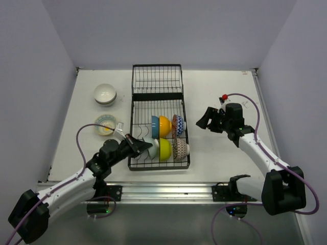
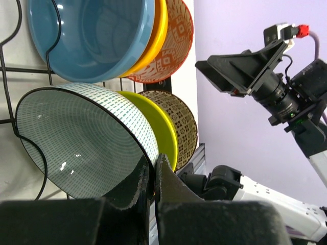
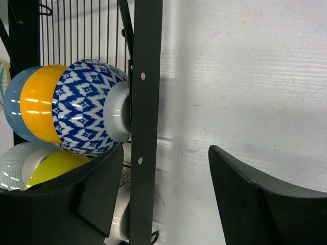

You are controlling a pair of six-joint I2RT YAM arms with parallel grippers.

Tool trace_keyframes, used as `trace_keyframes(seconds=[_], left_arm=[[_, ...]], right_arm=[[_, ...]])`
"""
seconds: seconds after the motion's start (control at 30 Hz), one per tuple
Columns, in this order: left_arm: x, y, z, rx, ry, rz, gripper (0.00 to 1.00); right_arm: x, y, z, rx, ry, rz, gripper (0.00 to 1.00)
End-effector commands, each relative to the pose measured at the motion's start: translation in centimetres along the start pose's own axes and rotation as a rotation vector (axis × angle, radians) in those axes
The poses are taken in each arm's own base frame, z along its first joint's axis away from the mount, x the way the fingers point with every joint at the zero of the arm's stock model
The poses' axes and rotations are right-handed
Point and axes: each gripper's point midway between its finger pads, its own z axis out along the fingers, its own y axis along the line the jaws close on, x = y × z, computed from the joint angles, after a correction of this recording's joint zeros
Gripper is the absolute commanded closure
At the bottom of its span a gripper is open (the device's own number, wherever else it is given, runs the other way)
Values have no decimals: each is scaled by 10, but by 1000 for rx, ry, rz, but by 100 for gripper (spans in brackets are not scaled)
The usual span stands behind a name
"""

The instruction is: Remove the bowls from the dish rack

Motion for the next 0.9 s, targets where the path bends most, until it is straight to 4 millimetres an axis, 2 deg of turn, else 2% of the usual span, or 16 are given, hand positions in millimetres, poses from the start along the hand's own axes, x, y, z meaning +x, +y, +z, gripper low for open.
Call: trace_keyframes(seconds=[0.0,0.27,0.53,0.87], left_arm=[[-27,-26,1,76,-129,-9,100],[-32,-40,4,114,-138,-16,100],[-44,-74,1,198,-171,85,100],[-55,-85,-3,226,-221,124,100]], right_arm=[[-7,0,-3,1,-35,-26,28],[-7,0,-2,-3,-33,-24,28],[-9,2,-1,-12,-41,-23,28],[-7,1,0,-9,-35,-21,28]])
